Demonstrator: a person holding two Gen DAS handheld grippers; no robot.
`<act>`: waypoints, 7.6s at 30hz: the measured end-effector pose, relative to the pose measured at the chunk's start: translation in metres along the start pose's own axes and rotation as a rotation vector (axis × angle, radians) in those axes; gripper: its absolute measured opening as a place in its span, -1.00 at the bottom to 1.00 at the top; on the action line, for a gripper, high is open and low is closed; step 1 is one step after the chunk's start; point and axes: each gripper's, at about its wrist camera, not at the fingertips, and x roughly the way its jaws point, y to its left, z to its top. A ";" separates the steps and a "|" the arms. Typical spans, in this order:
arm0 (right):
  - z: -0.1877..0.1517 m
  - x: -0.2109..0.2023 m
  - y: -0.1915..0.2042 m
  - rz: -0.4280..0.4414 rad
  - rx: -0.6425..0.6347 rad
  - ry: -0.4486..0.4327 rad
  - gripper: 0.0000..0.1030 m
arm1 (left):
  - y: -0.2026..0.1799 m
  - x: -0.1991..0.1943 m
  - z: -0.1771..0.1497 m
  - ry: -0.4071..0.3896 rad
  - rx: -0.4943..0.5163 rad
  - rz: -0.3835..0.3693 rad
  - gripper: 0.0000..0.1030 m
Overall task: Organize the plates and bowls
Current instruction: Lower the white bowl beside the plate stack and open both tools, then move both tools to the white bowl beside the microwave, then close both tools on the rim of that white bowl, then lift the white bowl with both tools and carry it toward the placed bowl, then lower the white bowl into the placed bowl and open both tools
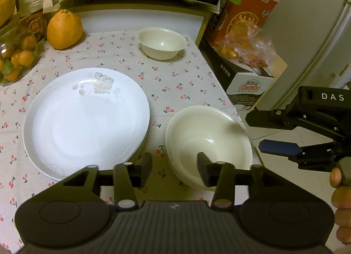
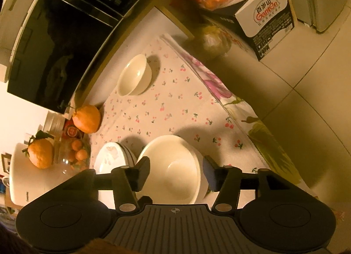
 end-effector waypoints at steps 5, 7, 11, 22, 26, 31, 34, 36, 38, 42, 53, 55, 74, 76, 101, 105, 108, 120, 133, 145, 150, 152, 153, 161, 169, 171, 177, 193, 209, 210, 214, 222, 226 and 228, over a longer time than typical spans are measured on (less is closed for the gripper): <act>0.001 0.003 0.005 0.013 -0.006 -0.008 0.20 | -0.002 -0.008 0.003 0.003 0.009 -0.014 0.23; 0.002 0.003 0.008 0.028 -0.003 -0.010 0.22 | -0.003 -0.013 0.005 0.002 0.018 -0.023 0.39; 0.005 0.002 0.013 0.091 0.008 -0.021 0.33 | -0.006 -0.022 0.010 -0.010 0.046 -0.035 0.59; 0.021 0.013 0.015 0.165 0.096 -0.004 0.58 | 0.006 -0.026 0.039 -0.038 0.082 0.001 0.93; 0.036 0.020 0.013 0.179 0.128 0.011 0.62 | 0.013 -0.021 0.054 -0.045 0.082 0.029 0.97; 0.059 0.029 0.017 0.178 0.121 0.031 0.68 | 0.020 -0.010 0.072 -0.027 0.066 0.039 0.97; 0.071 0.034 0.020 0.170 0.105 0.027 0.69 | 0.022 -0.004 0.084 -0.033 0.070 0.049 0.99; 0.080 0.038 0.022 0.180 0.097 0.028 0.69 | 0.024 0.003 0.093 -0.036 0.070 0.047 0.99; 0.088 0.042 0.024 0.189 0.092 0.028 0.69 | 0.028 0.009 0.100 -0.046 0.067 0.040 0.99; 0.102 0.055 0.030 0.208 0.087 0.020 0.69 | 0.033 0.021 0.115 -0.096 0.110 0.030 0.99; 0.125 0.108 0.033 0.269 0.082 0.037 0.69 | 0.068 0.073 0.158 -0.104 0.054 -0.088 0.96; 0.128 0.118 0.031 0.277 0.086 0.044 0.69 | 0.072 0.084 0.164 -0.092 0.057 -0.094 0.90; 0.134 0.166 0.027 0.225 0.067 -0.010 -0.20 | 0.099 0.142 0.181 -0.069 -0.029 -0.221 0.10; 0.134 0.168 0.028 0.221 0.061 -0.011 -0.27 | 0.100 0.143 0.181 -0.077 -0.038 -0.225 -0.03; 0.125 0.166 0.043 0.206 0.023 -0.033 -0.76 | 0.094 0.135 0.180 -0.061 -0.042 -0.178 -0.67; 0.121 0.157 0.051 0.211 0.012 -0.028 -0.80 | 0.092 0.125 0.180 -0.051 -0.048 -0.162 -0.68; 0.118 0.147 0.060 0.204 -0.009 -0.034 -0.80 | 0.089 0.114 0.180 -0.053 -0.040 -0.152 -0.68; 0.098 0.094 0.090 0.207 -0.054 -0.051 -0.80 | 0.081 0.058 0.170 -0.070 -0.023 -0.133 -0.68; 0.059 0.034 0.102 0.209 -0.078 -0.065 -0.80 | 0.059 -0.004 0.143 -0.089 0.024 -0.116 -0.68; 0.026 -0.003 0.085 0.197 -0.085 -0.066 -0.80 | 0.041 -0.035 0.102 -0.100 -0.002 -0.132 -0.66; 0.013 -0.015 0.074 0.166 -0.091 -0.068 -0.80 | 0.032 -0.041 0.083 -0.093 -0.017 -0.139 -0.66; 0.009 -0.019 0.070 0.151 -0.096 -0.065 -0.80 | 0.027 -0.041 0.075 -0.085 -0.018 -0.137 -0.66; 0.006 -0.021 0.067 0.144 -0.097 -0.063 -0.80 | 0.026 -0.041 0.071 -0.080 -0.021 -0.137 -0.66; -0.008 -0.026 0.038 0.127 -0.051 -0.046 -0.80 | 0.015 -0.036 0.045 -0.049 -0.037 -0.132 -0.66; -0.018 -0.020 0.019 0.102 -0.030 -0.015 -0.80 | 0.011 -0.025 0.021 -0.011 -0.060 -0.105 -0.66; -0.020 -0.018 0.018 0.080 -0.044 -0.011 -0.80 | 0.008 -0.022 0.017 -0.004 -0.054 -0.096 -0.64; -0.022 -0.009 0.015 0.025 -0.078 0.015 -0.80 | -0.002 -0.020 0.009 0.000 -0.020 -0.054 -0.61; -0.021 -0.003 0.002 -0.020 -0.072 0.044 -0.80 | -0.009 -0.009 0.000 0.037 -0.013 -0.048 -0.57; -0.018 0.001 0.005 -0.050 -0.113 0.045 -0.77 | -0.022 -0.006 -0.003 0.036 0.049 0.043 -0.49; -0.018 0.000 0.005 -0.056 -0.118 0.042 -0.73 | -0.023 -0.006 -0.003 0.037 0.053 0.045 -0.46; -0.018 -0.002 0.005 -0.063 -0.131 0.034 -0.73 | -0.026 -0.005 -0.005 0.035 0.063 0.063 -0.46; -0.016 -0.002 0.004 -0.062 -0.128 0.041 -0.67 | -0.022 -0.004 -0.007 0.026 0.067 0.032 -0.28; -0.015 -0.003 0.003 -0.047 -0.115 0.045 -0.32 | -0.022 -0.008 -0.010 -0.006 0.093 0.019 0.08; -0.016 -0.004 0.003 -0.046 -0.119 0.038 -0.11 | -0.021 -0.010 -0.012 -0.028 0.108 0.010 0.19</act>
